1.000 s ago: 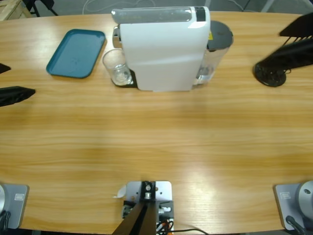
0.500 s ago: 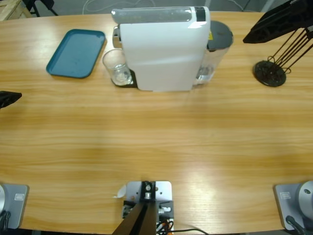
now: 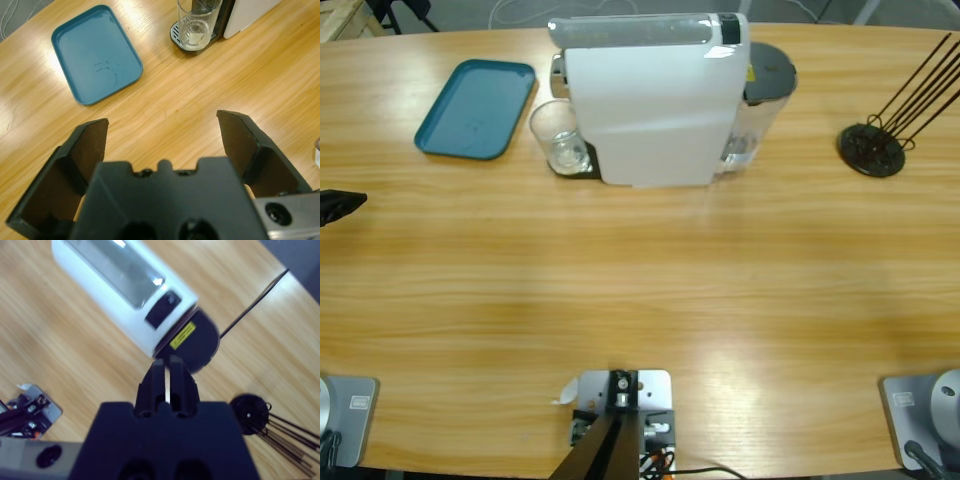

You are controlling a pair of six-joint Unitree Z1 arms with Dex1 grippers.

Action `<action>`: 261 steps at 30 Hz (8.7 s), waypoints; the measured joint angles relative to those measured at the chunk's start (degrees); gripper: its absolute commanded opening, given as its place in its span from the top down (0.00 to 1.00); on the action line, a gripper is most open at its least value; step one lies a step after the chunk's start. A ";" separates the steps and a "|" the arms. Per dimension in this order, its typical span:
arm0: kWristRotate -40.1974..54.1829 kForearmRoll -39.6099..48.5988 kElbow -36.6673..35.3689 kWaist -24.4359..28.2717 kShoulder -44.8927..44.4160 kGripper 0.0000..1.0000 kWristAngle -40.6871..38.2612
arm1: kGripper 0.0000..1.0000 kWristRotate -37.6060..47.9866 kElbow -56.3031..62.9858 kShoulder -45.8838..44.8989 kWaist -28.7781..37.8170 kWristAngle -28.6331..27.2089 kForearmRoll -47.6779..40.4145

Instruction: Pour coffee

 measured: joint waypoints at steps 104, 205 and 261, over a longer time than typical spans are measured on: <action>-0.61 -2.79 0.18 -0.10 7.47 0.05 -0.25 | 0.83 3.27 8.12 -4.71 1.19 -0.48 -7.65; -1.90 -28.17 15.77 -2.24 6.58 0.01 -6.86 | 0.00 5.82 76.95 -41.22 2.72 5.58 -55.20; -1.90 -28.68 15.78 -2.24 6.63 0.00 -6.85 | 0.00 5.82 77.19 -40.98 2.72 5.58 -55.86</action>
